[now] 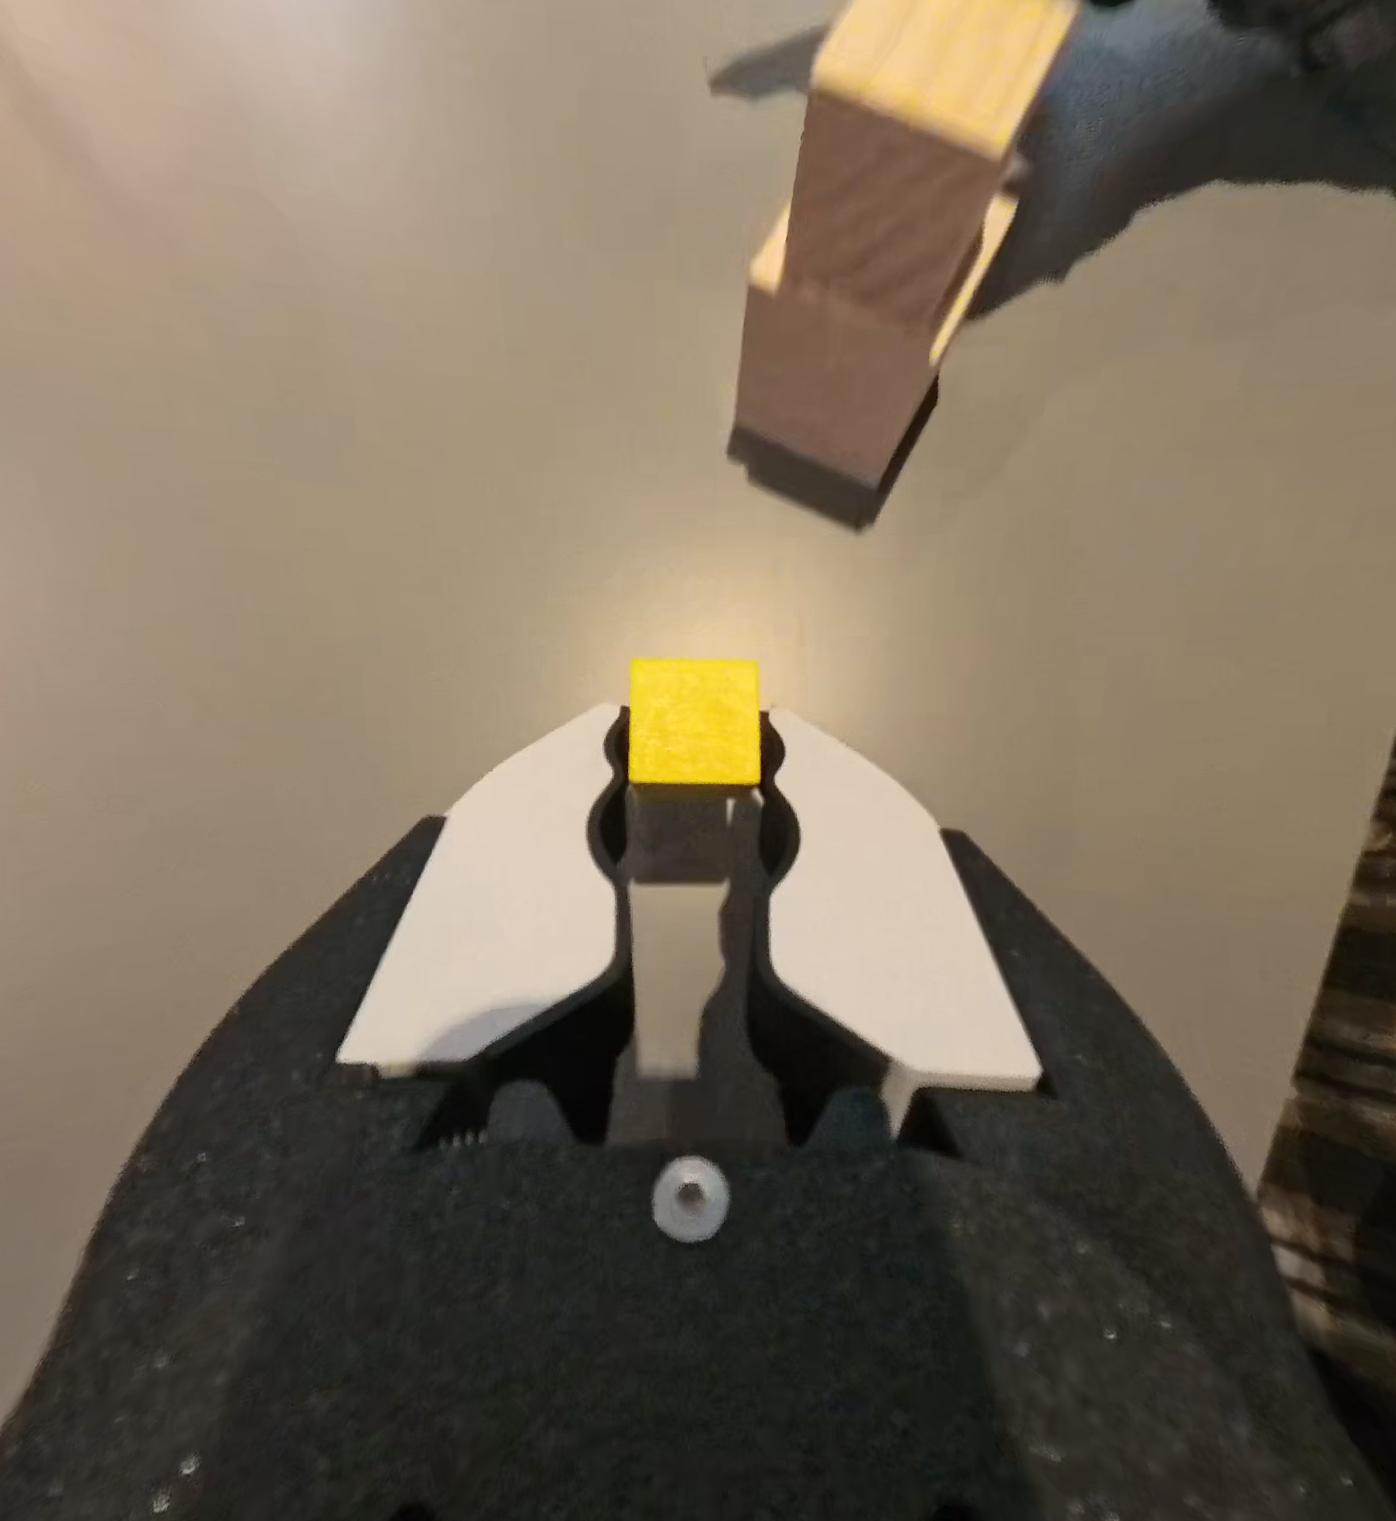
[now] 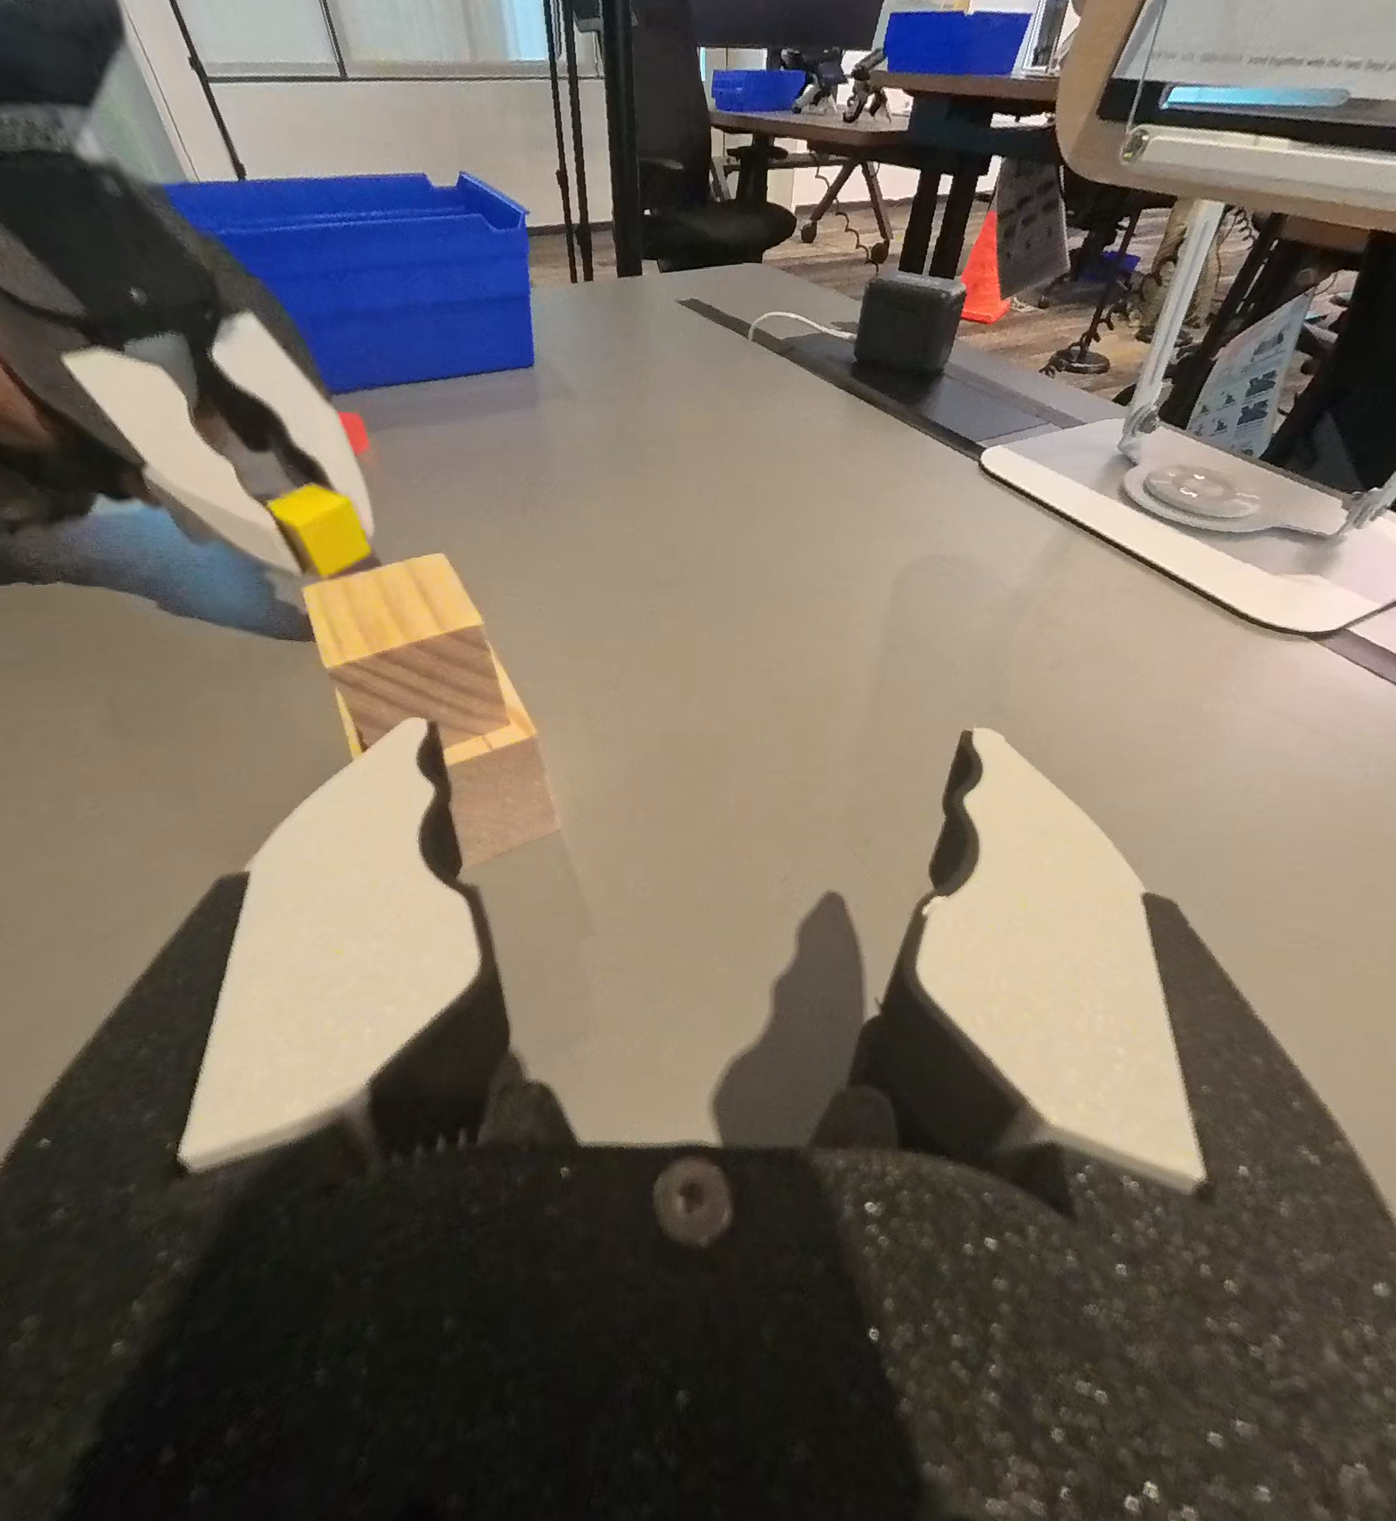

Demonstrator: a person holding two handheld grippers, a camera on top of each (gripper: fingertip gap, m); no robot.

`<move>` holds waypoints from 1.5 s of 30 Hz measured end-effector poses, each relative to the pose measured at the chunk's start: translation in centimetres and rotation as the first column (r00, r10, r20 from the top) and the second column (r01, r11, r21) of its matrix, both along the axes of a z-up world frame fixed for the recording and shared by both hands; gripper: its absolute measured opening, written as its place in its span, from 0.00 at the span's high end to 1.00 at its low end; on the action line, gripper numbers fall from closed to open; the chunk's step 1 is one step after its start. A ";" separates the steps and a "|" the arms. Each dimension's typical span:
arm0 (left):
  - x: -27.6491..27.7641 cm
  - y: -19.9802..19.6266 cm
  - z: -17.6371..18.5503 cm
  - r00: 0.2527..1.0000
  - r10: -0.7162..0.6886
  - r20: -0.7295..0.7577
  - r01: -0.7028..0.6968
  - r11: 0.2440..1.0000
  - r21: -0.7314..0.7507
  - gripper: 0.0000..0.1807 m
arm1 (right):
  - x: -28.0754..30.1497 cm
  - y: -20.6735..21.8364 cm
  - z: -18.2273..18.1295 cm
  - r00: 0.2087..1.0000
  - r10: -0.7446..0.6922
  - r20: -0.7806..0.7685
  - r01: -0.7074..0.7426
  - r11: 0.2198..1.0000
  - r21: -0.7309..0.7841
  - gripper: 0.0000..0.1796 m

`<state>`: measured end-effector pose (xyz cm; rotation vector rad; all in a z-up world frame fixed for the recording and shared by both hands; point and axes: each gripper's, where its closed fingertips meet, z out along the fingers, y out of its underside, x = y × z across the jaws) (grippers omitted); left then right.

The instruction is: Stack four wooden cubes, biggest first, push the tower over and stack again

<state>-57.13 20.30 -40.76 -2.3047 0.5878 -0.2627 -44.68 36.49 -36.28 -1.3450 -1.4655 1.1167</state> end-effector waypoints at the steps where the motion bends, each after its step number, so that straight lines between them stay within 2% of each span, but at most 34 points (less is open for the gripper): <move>1: 0.3 0.7 1.3 1.000 -0.012 -0.003 0.012 1.000 0.012 0.84 | 0.0 0.0 0.0 1.000 0.000 0.002 0.000 1.000 0.000 0.37; 5: 3.2 3.5 6.0 0.991 -0.134 -0.025 0.135 0.990 0.043 0.84 | 0.0 0.0 -0.1 1.000 0.000 0.005 0.000 1.000 -0.002 0.37; 9: 6.0 6.0 7.6 0.964 -0.253 -0.079 0.255 0.967 0.012 0.84 | 0.0 0.1 -0.3 1.000 0.000 0.011 0.000 1.000 0.001 0.38; 13: 8.3 7.3 6.9 0.938 -0.337 -0.083 0.335 0.941 -0.040 0.84 | 0.1 0.0 -0.2 1.000 0.003 0.012 -0.003 1.000 0.004 0.38; 19: 9.6 7.9 5.5 0.922 -0.382 -0.063 0.377 0.923 -0.082 0.84 | 0.1 -0.1 0.0 1.000 0.009 0.008 -0.009 1.000 0.007 0.38; 45: 10.1 7.9 4.9 0.901 -0.433 -0.012 0.432 0.900 -0.064 0.84 | 0.1 -0.1 -0.2 1.000 0.011 0.013 -0.011 1.000 -0.005 0.38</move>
